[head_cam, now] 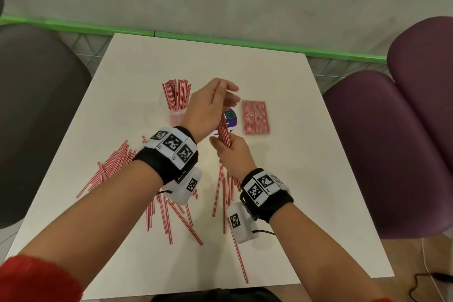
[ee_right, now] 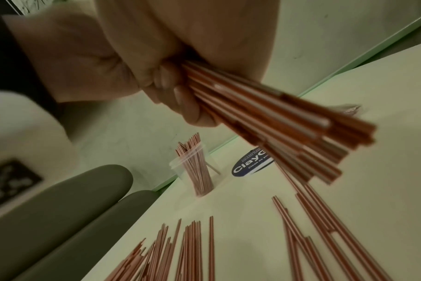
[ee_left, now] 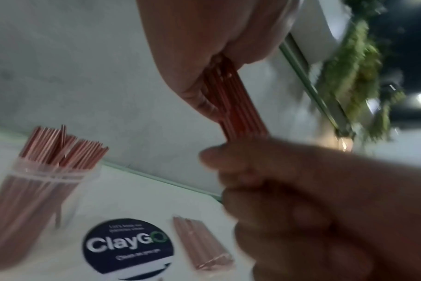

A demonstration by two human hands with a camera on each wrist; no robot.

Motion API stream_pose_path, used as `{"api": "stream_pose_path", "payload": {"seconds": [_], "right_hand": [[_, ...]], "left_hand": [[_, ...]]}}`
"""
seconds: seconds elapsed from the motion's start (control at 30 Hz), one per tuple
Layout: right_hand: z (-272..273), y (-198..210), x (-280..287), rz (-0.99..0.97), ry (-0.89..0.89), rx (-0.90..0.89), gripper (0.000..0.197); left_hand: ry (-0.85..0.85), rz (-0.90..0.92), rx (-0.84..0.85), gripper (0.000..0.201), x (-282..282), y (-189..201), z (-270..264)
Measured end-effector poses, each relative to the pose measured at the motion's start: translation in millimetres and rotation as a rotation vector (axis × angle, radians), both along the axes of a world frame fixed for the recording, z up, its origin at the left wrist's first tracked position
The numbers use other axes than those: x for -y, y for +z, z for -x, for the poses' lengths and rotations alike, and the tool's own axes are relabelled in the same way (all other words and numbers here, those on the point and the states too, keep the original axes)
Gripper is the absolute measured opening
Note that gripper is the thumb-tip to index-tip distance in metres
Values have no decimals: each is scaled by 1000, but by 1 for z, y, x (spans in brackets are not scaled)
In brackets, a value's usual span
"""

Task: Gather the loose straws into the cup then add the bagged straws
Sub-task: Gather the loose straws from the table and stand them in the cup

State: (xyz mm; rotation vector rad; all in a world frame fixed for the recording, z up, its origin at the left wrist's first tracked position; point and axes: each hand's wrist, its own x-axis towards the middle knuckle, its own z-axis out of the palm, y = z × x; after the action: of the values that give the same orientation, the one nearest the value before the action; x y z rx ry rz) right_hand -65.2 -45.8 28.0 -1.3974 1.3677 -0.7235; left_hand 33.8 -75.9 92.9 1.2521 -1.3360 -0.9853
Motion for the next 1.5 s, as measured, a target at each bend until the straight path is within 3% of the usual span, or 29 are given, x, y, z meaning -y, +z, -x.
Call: {"api": "stream_pose_path", "payload": {"seconds": [0.23,0.47,0.63,0.67,0.73,0.8,0.87,1.0,1.07,1.13,1.23,1.5], "right_hand": [[0,-4,-1,6,-4,-91,37],[-5,9,5,29,-27,-64,34],[-5,12,7,28,-63,-16,33],[-5,16,7,28,-65,37,31],[-5,23,10,54,-101,91,28],[-3,32,13,73,-194,168,29],[1,41,21,80,-315,312,29],[2,58,33,116,-412,592,31],[-4,59,36,144,-396,607,34],[-12,54,37,158,-379,577,35],[-27,46,40,118,-342,567,34],[-67,40,61,59,-263,654,34]], "left_hand": [[-76,-27,289,34,0,-8,-4],[-60,-34,279,34,-2,-7,-7],[-142,17,585,42,-3,-4,-12],[-194,-6,547,44,-4,-2,-12],[-252,-90,313,48,-5,2,-11],[-170,-200,5,49,-2,-2,-11],[-102,-395,-157,56,-3,-10,-13],[-273,-753,40,72,-23,-31,-16],[-222,-840,-148,68,-26,-35,-16],[-130,-839,-341,55,-23,-35,-19],[-29,-795,-445,37,-18,-38,-27],[135,-732,-441,26,-9,-50,-55]]}}
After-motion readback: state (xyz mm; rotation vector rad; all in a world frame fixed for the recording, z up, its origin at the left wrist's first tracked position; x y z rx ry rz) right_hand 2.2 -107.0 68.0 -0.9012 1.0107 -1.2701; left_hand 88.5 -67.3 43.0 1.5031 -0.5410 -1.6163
